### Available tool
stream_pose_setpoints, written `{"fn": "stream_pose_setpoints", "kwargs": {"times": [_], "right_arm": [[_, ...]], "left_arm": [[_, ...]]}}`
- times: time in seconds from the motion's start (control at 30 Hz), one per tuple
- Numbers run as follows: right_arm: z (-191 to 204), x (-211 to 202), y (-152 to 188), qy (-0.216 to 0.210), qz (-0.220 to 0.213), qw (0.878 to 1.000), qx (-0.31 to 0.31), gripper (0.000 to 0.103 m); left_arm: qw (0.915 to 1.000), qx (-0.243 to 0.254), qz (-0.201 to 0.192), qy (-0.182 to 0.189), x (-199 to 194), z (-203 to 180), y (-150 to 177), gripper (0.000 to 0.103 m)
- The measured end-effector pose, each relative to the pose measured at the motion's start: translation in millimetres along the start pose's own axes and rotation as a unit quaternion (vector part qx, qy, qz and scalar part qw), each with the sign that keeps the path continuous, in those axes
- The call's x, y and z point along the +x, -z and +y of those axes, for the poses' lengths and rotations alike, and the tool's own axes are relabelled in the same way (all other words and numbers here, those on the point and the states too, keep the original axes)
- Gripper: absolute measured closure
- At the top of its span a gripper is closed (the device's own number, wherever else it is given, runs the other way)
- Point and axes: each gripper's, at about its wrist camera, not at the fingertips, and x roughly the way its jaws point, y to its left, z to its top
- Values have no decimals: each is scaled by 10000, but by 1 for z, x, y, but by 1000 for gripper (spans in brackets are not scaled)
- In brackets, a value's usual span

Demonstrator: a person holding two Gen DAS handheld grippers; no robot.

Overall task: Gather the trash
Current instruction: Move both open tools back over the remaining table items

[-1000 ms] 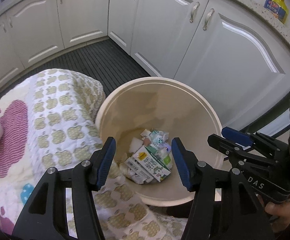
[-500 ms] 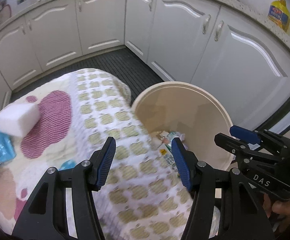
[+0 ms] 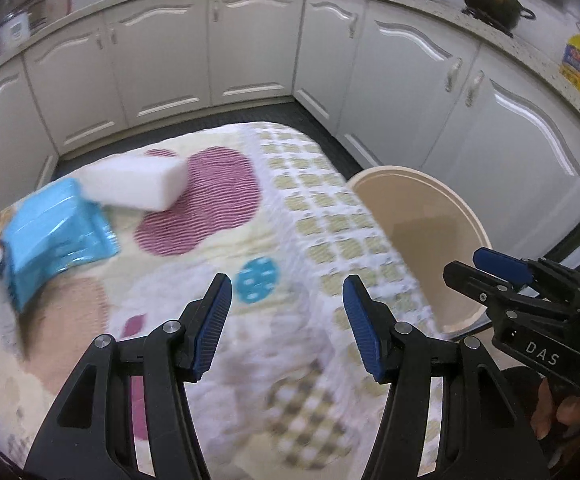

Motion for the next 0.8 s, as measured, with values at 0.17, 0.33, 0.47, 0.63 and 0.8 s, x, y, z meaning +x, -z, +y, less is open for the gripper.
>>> {"fn": "stream_pose_setpoints", "kwargs": {"times": [0.17, 0.33, 0.47, 0.63, 0.8], "right_arm": [[30, -2, 1, -106, 5, 9998, -196, 54], [59, -1, 1, -221, -10, 9993, -301, 54], [79, 4, 3, -347, -3, 9987, -366, 54], [107, 13, 5, -558, 123, 9971, -493, 54], [135, 20, 6, -726, 192, 9946, -716, 53]], "left_arm": [[9997, -141, -75, -176, -17, 27, 12, 46], [9992, -228, -153, -296, -33, 50, 21, 46], [9986, -286, -216, -387, -45, 69, 28, 46], [9974, -499, -290, -441, -62, 97, 39, 46], [9944, -944, -257, -406, -78, 139, 56, 46]]}}
